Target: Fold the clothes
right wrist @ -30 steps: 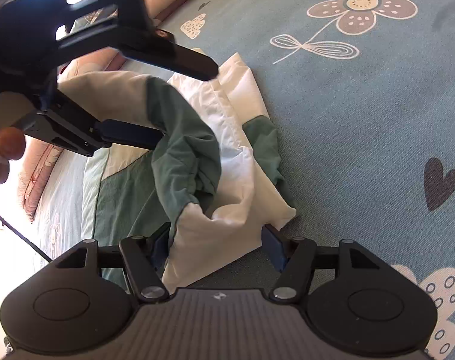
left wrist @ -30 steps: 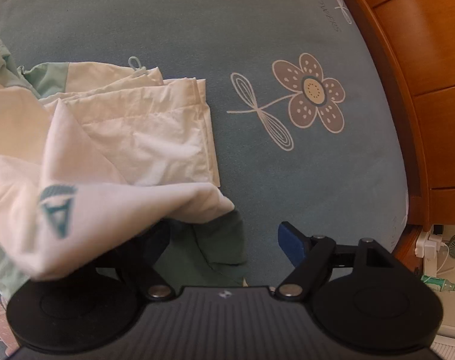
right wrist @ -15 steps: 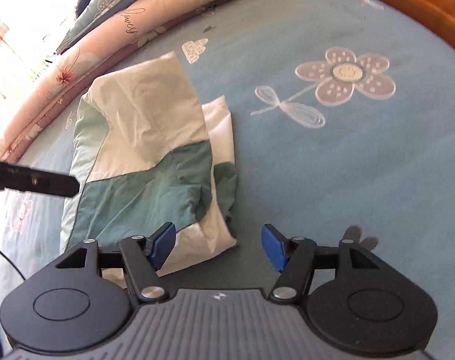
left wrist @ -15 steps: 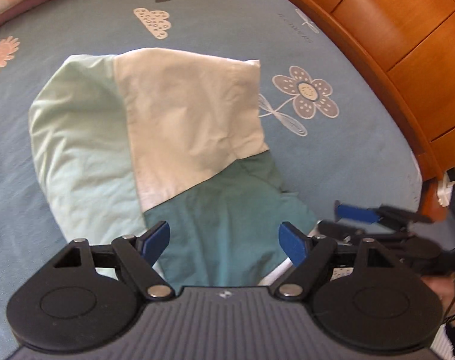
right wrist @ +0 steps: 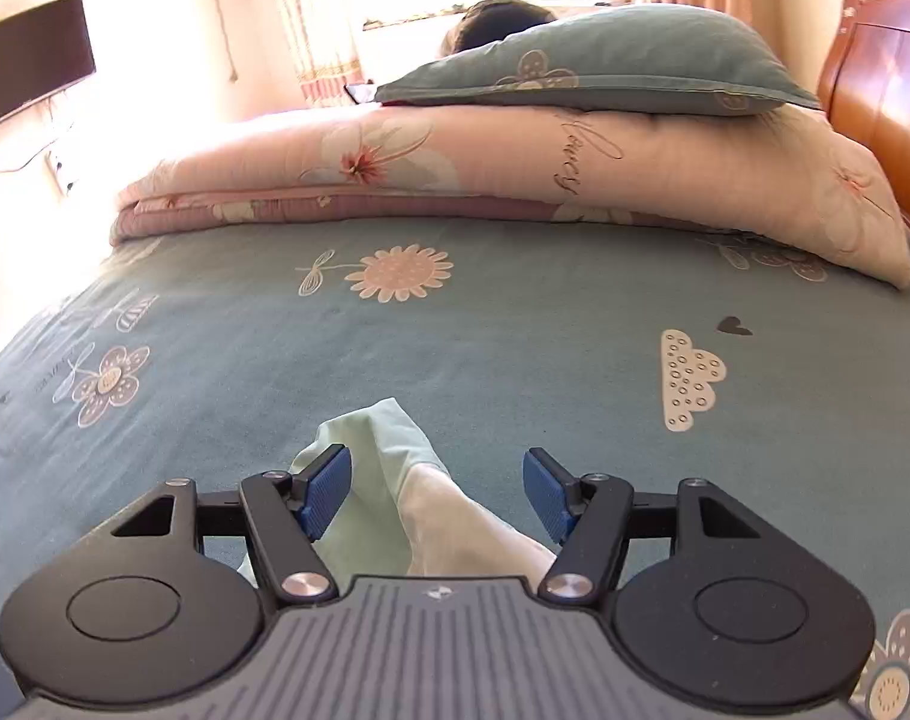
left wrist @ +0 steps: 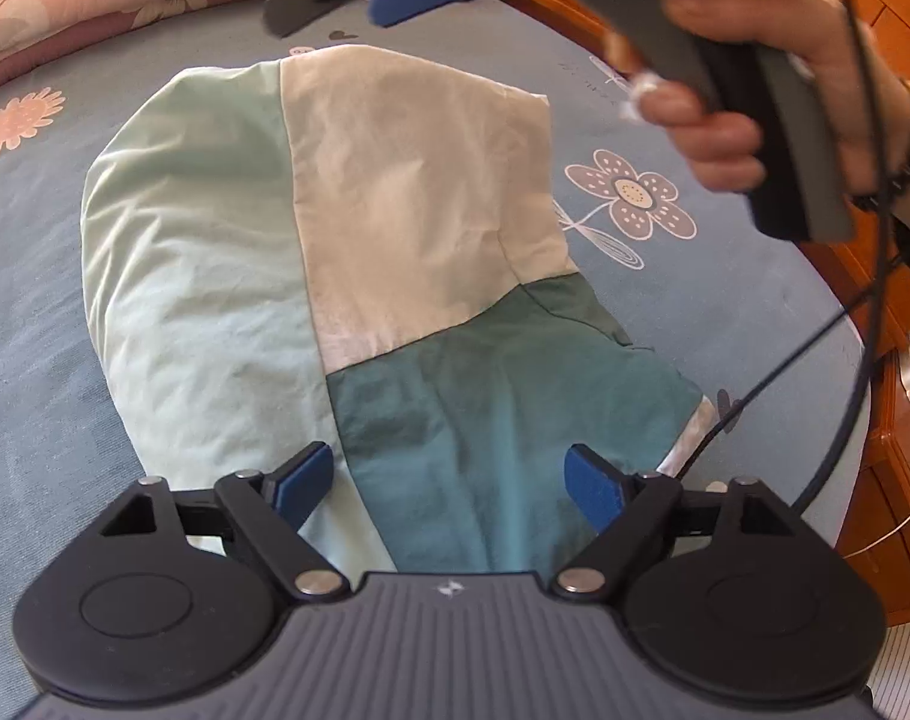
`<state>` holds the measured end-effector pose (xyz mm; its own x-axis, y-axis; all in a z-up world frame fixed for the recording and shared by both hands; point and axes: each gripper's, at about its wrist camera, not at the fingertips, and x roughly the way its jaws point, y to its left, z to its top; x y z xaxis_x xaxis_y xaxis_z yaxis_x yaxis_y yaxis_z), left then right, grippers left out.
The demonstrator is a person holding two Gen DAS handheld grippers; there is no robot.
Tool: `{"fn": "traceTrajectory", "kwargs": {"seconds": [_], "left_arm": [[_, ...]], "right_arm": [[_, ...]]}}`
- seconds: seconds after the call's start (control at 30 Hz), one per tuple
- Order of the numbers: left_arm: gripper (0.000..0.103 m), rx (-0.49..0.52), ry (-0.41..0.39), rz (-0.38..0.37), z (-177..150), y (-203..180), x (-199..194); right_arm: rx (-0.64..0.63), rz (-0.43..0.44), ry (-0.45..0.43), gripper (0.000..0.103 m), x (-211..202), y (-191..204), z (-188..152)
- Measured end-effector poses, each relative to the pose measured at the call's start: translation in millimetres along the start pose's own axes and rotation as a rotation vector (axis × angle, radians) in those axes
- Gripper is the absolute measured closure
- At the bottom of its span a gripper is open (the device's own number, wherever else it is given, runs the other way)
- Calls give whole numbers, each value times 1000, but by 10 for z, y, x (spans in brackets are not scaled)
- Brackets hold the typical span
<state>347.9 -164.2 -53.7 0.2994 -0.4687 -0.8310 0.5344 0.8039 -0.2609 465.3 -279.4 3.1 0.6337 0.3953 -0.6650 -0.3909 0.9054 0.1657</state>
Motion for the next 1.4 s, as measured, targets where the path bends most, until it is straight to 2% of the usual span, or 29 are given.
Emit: {"fn": "traceTrajectory", "kwargs": {"seconds": [0.1, 0.13, 0.17, 0.2, 0.27, 0.33, 0.37, 0.47, 0.57, 0.6, 0.63, 0.7, 0.83, 0.93, 1.0, 1.1, 1.13, 1.2, 1.27, 1.3, 1.33, 1.4], "left_arm": [[15, 0, -22, -27, -34, 34, -10], [14, -7, -31, -40, -50, 55, -15], [14, -16, -43, -51, -73, 76, -23], [13, -24, -56, -59, -98, 96, -32], [13, -33, -70, -91, -142, 130, -42], [13, -24, -55, -117, -168, 143, -10], [14, -11, -46, -118, -176, 139, 20], [15, 25, -23, -89, -179, 91, 157], [12, 19, -14, -112, -147, 119, 236], [12, 4, -10, -129, -121, 146, 215], [13, -15, -7, -147, -91, 182, 167], [20, -54, -10, -170, -48, 251, 19], [20, -31, -98, -163, 73, 411, -372], [20, 18, -153, -143, 284, 533, -432], [19, 44, -159, -125, 433, 591, -307], [19, 73, -136, -86, 638, 657, 24], [19, 74, -110, -75, 684, 679, 148], [20, 83, -46, -27, 744, 715, 370], [20, 113, -40, -11, 792, 676, 411], [20, 135, -51, -14, 817, 642, 389], [20, 156, -61, -20, 838, 615, 371], [19, 189, -79, -22, 880, 570, 352]], "right_arm": [[-63, 99, 118, 35, 494, 52, 121], [-71, 125, 158, 44, 644, 63, 147], [-46, 109, 193, 58, 763, 42, 163], [-13, 99, 225, 81, 873, 8, 178], [103, 119, 251, 83, 989, -166, 184], [110, 57, 274, 87, 1106, -274, 97], [98, 31, 298, 87, 1179, -293, 23], [146, 32, 350, 87, 1393, -381, -254], [146, 20, 329, 87, 1395, -381, -310], [160, 15, 325, 84, 1371, -393, -299], [168, 4, 318, 76, 1320, -397, -277], [155, -16, 285, 69, 1128, -391, -186], [148, -31, 127, 66, 367, -431, -5], [182, 41, 86, 66, -69, -433, -96], [212, 91, 130, 66, -108, -418, -293], [241, -36, 231, 67, 140, -477, -698], [272, -86, 251, 75, 219, -548, -838], [384, -94, 209, 88, 154, -686, -993], [482, -89, 146, 85, 1, -757, -1063], [470, -106, 124, 76, -98, -725, -1058], [453, -107, 99, 73, -178, -702, -1039], [420, -109, 50, 73, -322, -661, -995]]}}
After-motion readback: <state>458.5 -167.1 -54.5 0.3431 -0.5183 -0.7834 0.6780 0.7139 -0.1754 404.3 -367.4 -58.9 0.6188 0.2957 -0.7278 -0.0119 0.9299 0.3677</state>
